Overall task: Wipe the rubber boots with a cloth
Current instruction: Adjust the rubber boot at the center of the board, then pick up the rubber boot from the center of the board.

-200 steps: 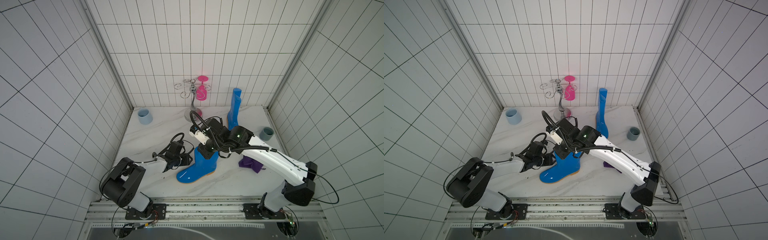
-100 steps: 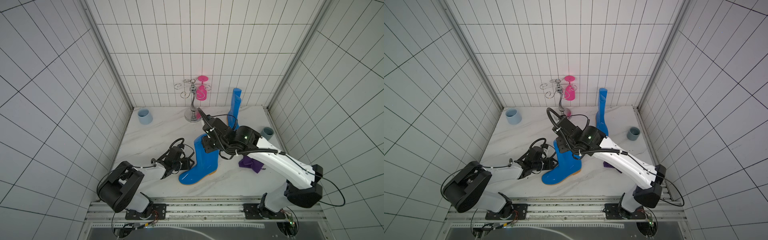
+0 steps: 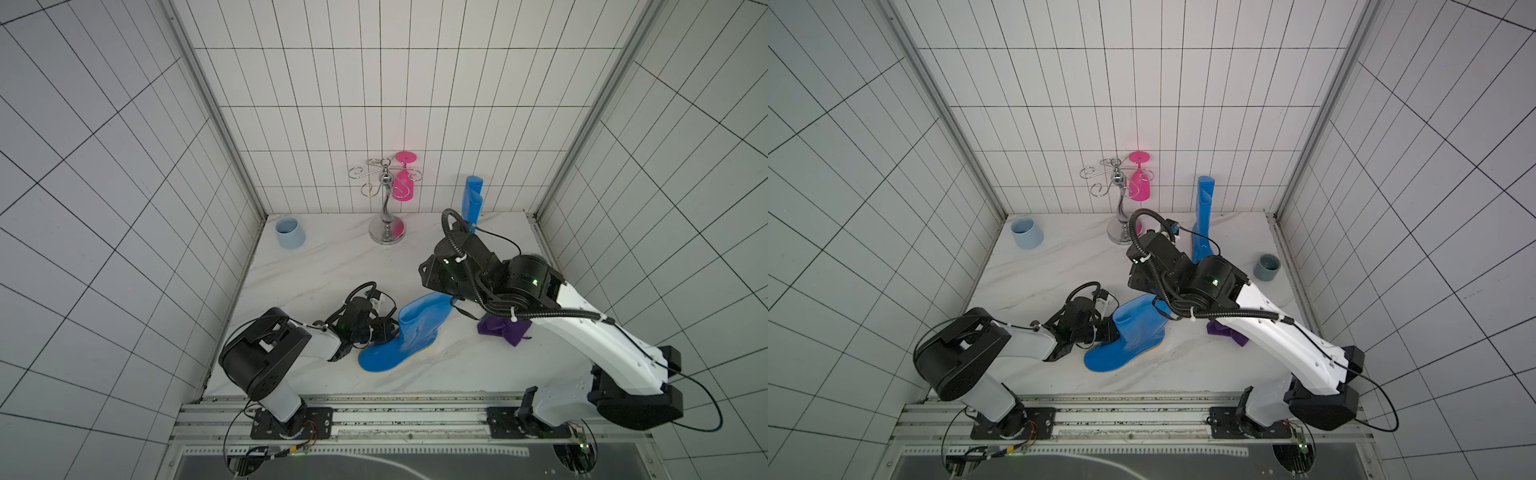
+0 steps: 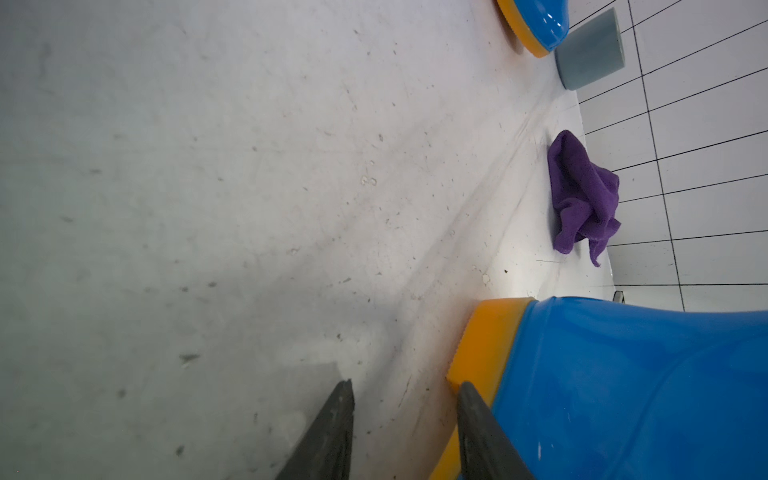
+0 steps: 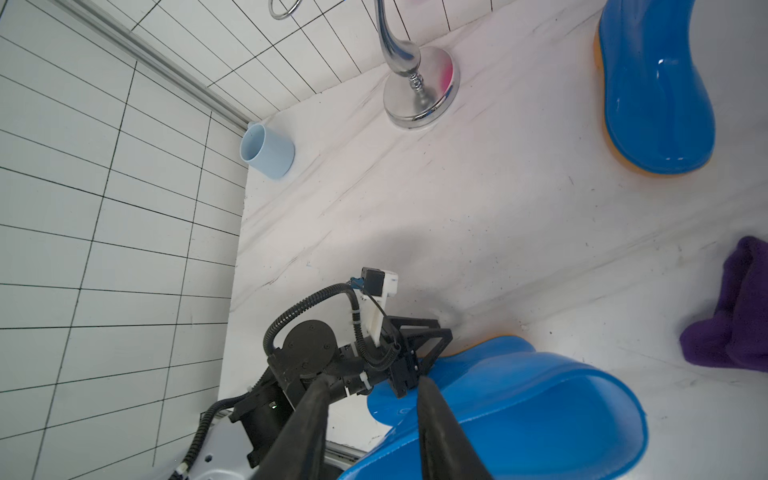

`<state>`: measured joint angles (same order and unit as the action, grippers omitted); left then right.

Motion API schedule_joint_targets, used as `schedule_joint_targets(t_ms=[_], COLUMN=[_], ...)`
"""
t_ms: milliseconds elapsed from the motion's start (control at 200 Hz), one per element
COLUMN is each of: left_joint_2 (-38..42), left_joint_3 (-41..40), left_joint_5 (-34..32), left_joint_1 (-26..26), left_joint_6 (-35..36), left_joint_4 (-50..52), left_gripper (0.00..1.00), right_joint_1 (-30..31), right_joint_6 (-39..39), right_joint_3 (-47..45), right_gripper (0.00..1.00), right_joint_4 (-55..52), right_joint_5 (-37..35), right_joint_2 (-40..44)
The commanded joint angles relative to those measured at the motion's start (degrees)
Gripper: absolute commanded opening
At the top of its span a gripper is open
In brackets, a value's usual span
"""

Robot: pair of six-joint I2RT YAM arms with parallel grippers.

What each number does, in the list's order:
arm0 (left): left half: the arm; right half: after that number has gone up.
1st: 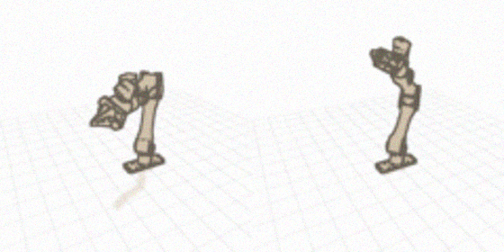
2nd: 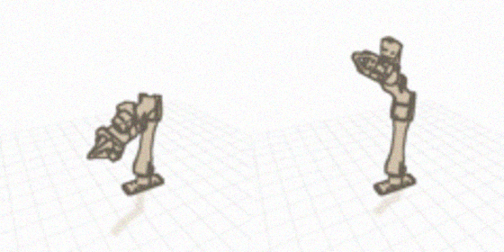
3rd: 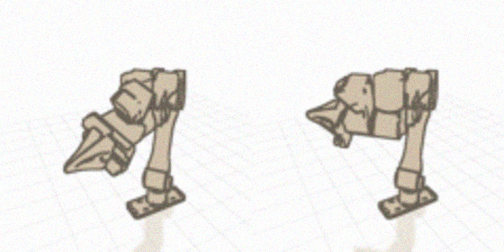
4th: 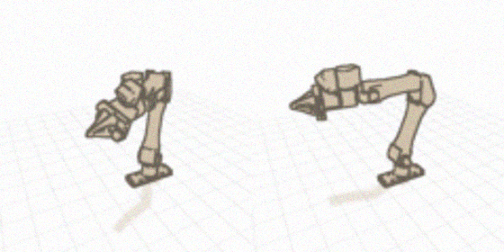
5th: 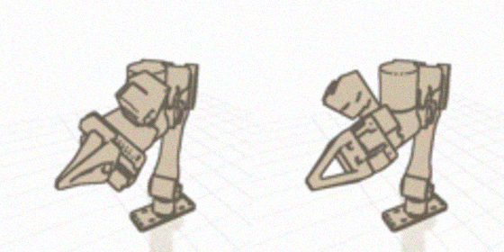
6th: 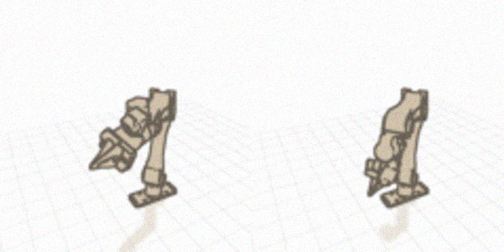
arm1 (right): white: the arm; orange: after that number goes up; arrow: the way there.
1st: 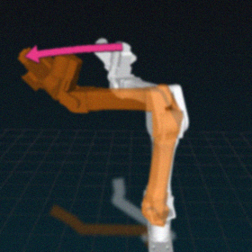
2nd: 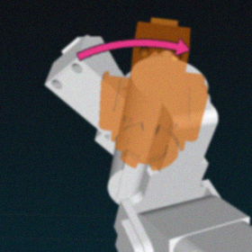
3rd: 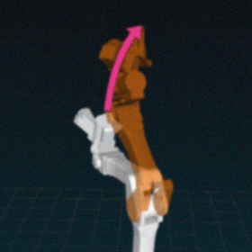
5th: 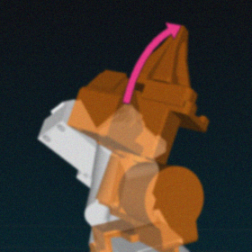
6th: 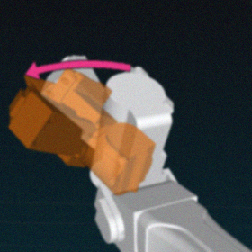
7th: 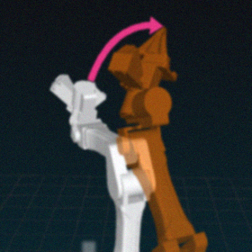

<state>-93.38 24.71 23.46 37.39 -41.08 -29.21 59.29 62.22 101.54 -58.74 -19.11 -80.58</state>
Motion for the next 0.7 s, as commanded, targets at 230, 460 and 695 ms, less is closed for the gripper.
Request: schedule_joint_targets(t_ms=[230,460,695], left_joint_2=[-4.95,-5.77,-6.51], left_joint_3=[-2.30,-2.30,-2.62], left_joint_5=[1.86,2.07,2.13], left_joint_1=[0.78,0.76,0.71], left_joint_6=[-1.91,-2.12,-2.16], left_joint_4=[-0.72,-1.54,-2.42], left_gripper=[0.42,0.42,0.42], right_joint_1=[1.49,1.51,0.15], right_joint_6=[16.39,21.16,21.94], right_joint_3=[-12.97,-19.07,-18.67], right_gripper=[0.38,0.40,0.45], right_joint_4=[5.68,6.15,5.53], right_joint_5=[5.31,8.92,9.65], right_joint_2=[8.83,12.32,11.60])
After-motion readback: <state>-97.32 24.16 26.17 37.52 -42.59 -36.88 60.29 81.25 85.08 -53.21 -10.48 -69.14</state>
